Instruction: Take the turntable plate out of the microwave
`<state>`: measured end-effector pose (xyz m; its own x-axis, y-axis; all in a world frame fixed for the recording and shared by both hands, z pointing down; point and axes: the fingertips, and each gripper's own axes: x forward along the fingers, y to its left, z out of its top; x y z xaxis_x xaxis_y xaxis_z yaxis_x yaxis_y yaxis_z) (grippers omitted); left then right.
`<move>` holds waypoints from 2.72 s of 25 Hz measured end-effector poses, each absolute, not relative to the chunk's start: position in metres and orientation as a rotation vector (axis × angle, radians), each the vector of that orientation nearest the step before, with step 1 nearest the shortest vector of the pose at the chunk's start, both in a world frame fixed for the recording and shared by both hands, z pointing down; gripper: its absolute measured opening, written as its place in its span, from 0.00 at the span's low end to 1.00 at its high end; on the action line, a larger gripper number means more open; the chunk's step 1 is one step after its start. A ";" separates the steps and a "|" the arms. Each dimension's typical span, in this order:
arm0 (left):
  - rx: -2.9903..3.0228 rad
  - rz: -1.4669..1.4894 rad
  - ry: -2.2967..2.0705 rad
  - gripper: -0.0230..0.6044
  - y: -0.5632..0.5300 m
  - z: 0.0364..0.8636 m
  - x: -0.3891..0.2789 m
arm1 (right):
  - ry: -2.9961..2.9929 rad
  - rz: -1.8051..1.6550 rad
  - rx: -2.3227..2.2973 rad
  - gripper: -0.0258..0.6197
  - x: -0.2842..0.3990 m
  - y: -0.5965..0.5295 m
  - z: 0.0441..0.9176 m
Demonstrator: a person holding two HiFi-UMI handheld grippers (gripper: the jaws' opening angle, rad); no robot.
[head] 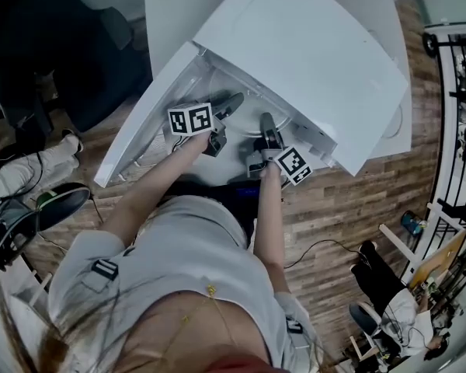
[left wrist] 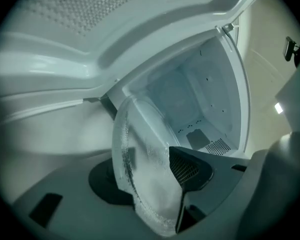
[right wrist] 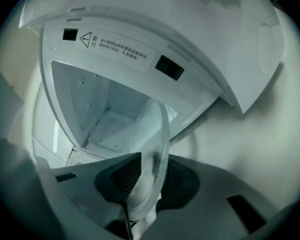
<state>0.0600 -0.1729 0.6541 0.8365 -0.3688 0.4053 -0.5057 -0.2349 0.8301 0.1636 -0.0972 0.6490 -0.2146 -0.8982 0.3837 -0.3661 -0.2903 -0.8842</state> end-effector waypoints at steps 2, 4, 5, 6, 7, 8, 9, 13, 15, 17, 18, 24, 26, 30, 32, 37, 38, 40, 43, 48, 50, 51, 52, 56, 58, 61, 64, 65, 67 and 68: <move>1.838 0.128 -0.651 0.42 -0.178 0.653 0.063 | 1.494 -1.528 -1.580 0.19 0.164 -0.098 0.649; 1.821 0.120 -0.634 0.37 -0.179 0.654 0.065 | 1.494 -1.521 -1.580 0.19 0.164 -0.097 0.650; 1.815 0.113 -0.622 0.33 -0.178 0.654 0.066 | 1.494 -1.513 -1.582 0.19 0.164 -0.095 0.650; 1.816 0.102 -0.610 0.31 -0.177 0.653 0.067 | 1.490 -1.507 -1.586 0.18 0.165 -0.094 0.649; 1.822 0.090 -0.598 0.29 -0.176 0.651 0.067 | 1.480 -1.506 -1.591 0.18 0.165 -0.093 0.649; 1.825 0.078 -0.587 0.25 -0.176 0.649 0.066 | 1.469 -1.507 -1.596 0.17 0.166 -0.092 0.649; 1.820 0.066 -0.577 0.24 -0.175 0.647 0.066 | 1.466 -1.499 -1.596 0.17 0.167 -0.092 0.648; 1.805 0.030 -0.564 0.21 -0.170 0.642 0.063 | 1.497 -1.424 -1.589 0.16 0.167 -0.091 0.639; 1.803 0.021 -0.568 0.21 -0.167 0.639 0.061 | 1.537 -1.367 -1.547 0.16 0.164 -0.095 0.629; 1.806 0.015 -0.569 0.21 -0.164 0.636 0.058 | 1.492 -1.379 -1.533 0.15 0.162 -0.090 0.629; 1.813 0.013 -0.571 0.20 -0.163 0.633 0.057 | 1.480 -1.378 -1.528 0.15 0.162 -0.089 0.628; 1.791 -0.032 -0.609 0.20 -0.155 0.618 0.043 | 1.678 -1.216 -1.480 0.15 0.155 -0.097 0.596; 1.788 -0.057 -0.618 0.20 -0.154 0.612 0.040 | 1.633 -1.269 -1.503 0.15 0.154 -0.093 0.597; 1.793 -0.086 -0.630 0.20 -0.150 0.600 0.031 | 1.571 -1.316 -1.455 0.15 0.145 -0.087 0.591; 1.799 -0.106 -0.628 0.20 -0.148 0.594 0.029 | 1.596 -1.304 -1.444 0.15 0.143 -0.087 0.583; 1.815 -0.129 -0.619 0.20 -0.141 0.579 0.025 | 1.564 -1.373 -1.549 0.15 0.147 -0.069 0.583; 1.819 -0.132 -0.617 0.20 -0.139 0.576 0.024 | 1.570 -1.370 -1.547 0.15 0.147 -0.068 0.580; 1.824 -0.141 -0.614 0.20 -0.135 0.570 0.023 | 1.589 -1.349 -1.509 0.15 0.143 -0.067 0.571; 1.826 -0.143 -0.612 0.20 -0.130 0.564 0.019 | 1.603 -1.344 -1.507 0.15 0.141 -0.062 0.566; 1.860 -0.131 -0.601 0.20 -0.124 0.553 0.016 | 1.653 -1.305 -1.476 0.15 0.136 -0.057 0.557; 1.863 -0.130 -0.598 0.20 -0.120 0.549 0.014 | 1.679 -1.282 -1.457 0.15 0.133 -0.055 0.551; 1.866 -0.130 -0.596 0.20 -0.118 0.547 0.013 | 1.708 -1.255 -1.435 0.15 0.131 -0.056 0.545; 1.869 -0.130 -0.593 0.20 -0.116 0.544 0.012 | 1.723 -1.245 -1.426 0.15 0.130 -0.055 0.541; 1.885 -0.128 -0.580 0.20 -0.106 0.535 0.011 | 1.746 -1.243 -1.413 0.16 0.127 -0.046 0.531; 1.896 -0.129 -0.573 0.20 -0.101 0.529 0.010 | 1.770 -1.223 -1.389 0.16 0.124 -0.043 0.522; 1.905 -0.132 -0.561 0.20 -0.094 0.519 0.007 | 1.765 -1.232 -1.373 0.16 0.121 -0.035 0.514; 1.917 -0.130 -0.552 0.20 -0.086 0.510 0.003 | 1.770 -1.232 -1.361 0.16 0.117 -0.028 0.506; 1.924 -0.130 -0.550 0.20 -0.084 0.506 0.002 | 1.773 -1.227 -1.353 0.16 0.115 -0.026 0.503; 1.940 -0.131 -0.547 0.20 -0.080 0.500 -0.001 | 1.767 -1.223 -1.337 0.16 0.113 -0.022 0.498; 1.947 -0.131 -0.543 0.20 -0.078 0.497 -0.002 | 1.761 -1.225 -1.330 0.16 0.112 -0.020 0.496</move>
